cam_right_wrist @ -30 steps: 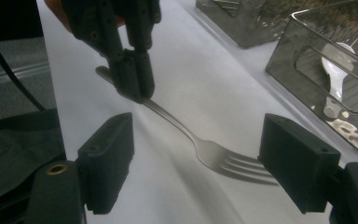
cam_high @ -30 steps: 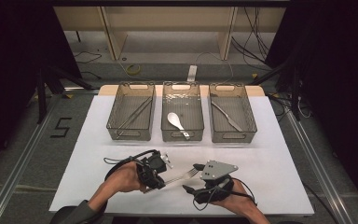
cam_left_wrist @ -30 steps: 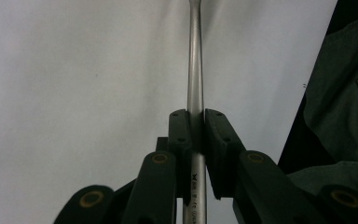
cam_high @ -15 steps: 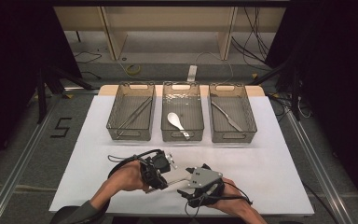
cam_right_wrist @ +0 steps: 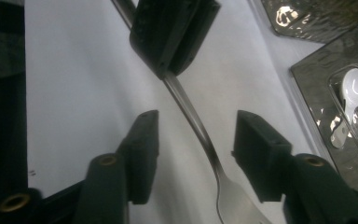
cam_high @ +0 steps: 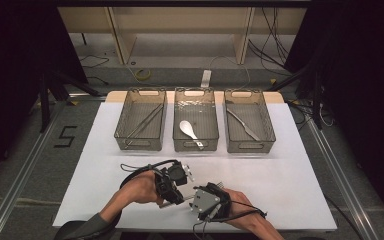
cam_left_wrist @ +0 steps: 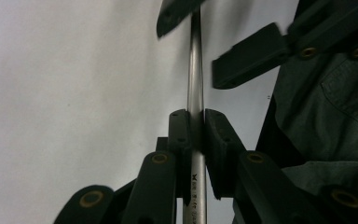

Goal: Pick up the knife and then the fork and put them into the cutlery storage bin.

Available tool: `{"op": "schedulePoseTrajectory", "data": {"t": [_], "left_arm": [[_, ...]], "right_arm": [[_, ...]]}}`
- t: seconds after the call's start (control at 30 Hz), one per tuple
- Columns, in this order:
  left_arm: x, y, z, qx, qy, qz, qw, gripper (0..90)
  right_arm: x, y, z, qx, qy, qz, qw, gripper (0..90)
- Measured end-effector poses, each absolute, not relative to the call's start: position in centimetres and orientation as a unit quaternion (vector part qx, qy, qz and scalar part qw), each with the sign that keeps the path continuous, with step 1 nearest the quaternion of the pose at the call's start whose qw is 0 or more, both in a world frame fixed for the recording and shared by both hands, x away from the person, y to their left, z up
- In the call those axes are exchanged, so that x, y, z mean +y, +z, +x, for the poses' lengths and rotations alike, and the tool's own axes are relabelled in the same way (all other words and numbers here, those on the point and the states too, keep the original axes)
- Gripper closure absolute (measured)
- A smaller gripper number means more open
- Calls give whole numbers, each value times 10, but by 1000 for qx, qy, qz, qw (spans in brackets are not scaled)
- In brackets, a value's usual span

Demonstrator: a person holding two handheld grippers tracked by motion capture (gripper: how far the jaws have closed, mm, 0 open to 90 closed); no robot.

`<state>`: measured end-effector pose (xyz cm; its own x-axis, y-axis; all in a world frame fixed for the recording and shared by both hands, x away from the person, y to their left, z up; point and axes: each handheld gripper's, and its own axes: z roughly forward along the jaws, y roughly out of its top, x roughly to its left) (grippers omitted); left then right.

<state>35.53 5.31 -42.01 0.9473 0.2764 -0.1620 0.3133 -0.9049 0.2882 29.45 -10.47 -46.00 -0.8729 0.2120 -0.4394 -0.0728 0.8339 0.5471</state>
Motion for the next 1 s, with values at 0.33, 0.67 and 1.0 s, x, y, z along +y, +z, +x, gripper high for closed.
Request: {"op": "schedulePoseTrajectory", "data": {"t": [0.33,0.67,1.0], "left_arm": [[49,-418,355,144,-67,974,164,804],[57,-409,360,175,-49,965,192,551],[92,-399,361,236,58,915,321,310]], "right_arm": [[-100,-465,289,923,254,-16,289,820],[-112,-465,295,927,237,-32,289,881],[-168,-440,337,904,263,122,313,881]]}}
